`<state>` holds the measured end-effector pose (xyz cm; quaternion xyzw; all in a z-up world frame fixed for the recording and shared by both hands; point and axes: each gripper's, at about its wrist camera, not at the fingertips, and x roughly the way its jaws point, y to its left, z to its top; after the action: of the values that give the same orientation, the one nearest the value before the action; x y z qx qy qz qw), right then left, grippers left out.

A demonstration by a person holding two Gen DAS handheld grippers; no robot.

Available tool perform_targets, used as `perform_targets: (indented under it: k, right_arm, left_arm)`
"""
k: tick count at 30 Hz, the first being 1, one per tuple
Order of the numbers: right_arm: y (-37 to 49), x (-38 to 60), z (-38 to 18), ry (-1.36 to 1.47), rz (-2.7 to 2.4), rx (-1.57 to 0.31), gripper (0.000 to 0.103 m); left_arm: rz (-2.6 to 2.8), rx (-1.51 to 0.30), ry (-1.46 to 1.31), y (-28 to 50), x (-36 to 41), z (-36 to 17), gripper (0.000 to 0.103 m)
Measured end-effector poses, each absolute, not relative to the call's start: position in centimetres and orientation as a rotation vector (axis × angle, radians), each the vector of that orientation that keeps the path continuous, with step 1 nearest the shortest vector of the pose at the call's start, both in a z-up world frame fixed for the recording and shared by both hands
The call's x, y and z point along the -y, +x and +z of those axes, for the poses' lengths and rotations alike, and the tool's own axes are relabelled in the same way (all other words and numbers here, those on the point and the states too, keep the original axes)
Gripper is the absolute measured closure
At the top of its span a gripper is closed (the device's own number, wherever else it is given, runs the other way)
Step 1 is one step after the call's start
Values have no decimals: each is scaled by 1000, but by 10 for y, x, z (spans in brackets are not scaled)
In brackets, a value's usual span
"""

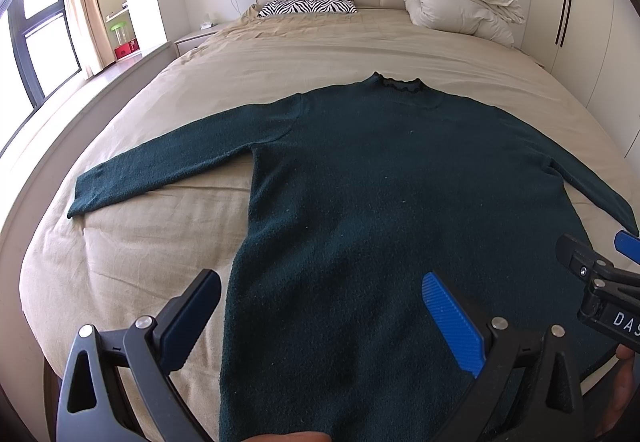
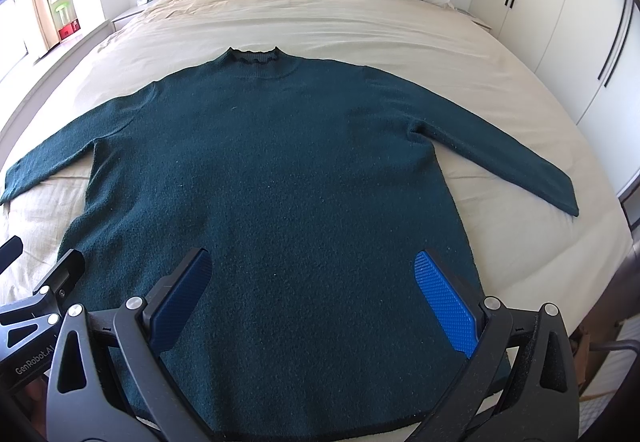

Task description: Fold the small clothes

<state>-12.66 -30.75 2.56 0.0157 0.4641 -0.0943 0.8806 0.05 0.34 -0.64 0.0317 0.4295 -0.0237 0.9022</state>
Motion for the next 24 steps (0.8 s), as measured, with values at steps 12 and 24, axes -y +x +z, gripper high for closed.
perform_targets:
  k: [12, 24]
  right_arm:
    - [-126, 307, 25, 32, -194, -974, 0]
    - [-123, 303, 21, 29, -194, -984, 0]
  left_arm:
    - [-51, -892, 64, -1, -3, -11, 0]
    - [-44, -909, 30, 0, -13, -13, 0]
